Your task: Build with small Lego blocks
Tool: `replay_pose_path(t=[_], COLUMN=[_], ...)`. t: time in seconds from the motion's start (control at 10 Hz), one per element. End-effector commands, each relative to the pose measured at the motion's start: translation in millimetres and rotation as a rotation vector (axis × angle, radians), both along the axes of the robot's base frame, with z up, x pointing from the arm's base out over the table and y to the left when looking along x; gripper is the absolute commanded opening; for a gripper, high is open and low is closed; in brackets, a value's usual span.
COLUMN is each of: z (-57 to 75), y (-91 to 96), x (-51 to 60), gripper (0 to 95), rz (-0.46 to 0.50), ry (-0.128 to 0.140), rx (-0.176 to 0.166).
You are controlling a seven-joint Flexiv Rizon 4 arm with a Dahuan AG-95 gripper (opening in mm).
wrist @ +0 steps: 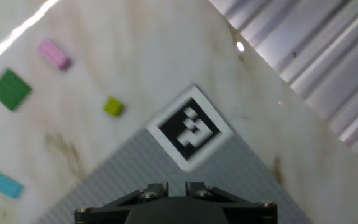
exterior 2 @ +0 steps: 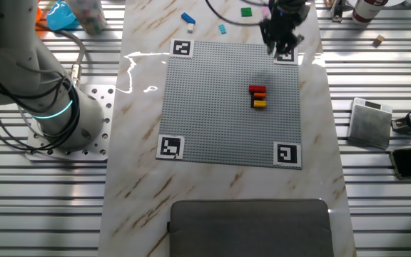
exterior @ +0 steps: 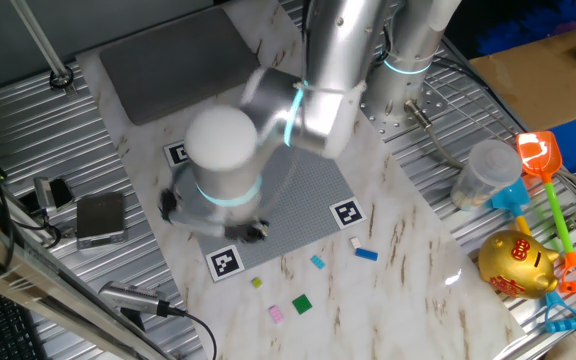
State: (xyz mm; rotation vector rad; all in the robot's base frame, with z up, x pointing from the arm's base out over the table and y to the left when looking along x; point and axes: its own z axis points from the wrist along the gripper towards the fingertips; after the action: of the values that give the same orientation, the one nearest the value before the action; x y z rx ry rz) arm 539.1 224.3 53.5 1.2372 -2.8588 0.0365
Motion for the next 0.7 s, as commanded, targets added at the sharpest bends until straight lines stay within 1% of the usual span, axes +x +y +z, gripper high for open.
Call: replay_pose_path(t=[0.1,0.2,0.3,0.4,0.5,0.6,0.7], z=[-2.1,-1.7,-1.5,-1.4,1.0,0.8,-1.5], y=[40.2,59.8,74.7,76.6,83.6,82.7,71.9], x=[-5.9,-6.8,-8.4,-8.7,-10.9,-10.6,-7.8], gripper=[38.0,38.0,38.0,38.0,38.0,19.0,19.0], rz=[-0.229,-0.265,-0.285,-0.287,-0.287,-0.272,-0.215], ry=[-0.012,-0.013,-0.014,-0.015,-0.017,-0.017,-0.033], rx=[-0.003,-0.006,-0.008,-0.009,-0.013,-0.014,-0.028])
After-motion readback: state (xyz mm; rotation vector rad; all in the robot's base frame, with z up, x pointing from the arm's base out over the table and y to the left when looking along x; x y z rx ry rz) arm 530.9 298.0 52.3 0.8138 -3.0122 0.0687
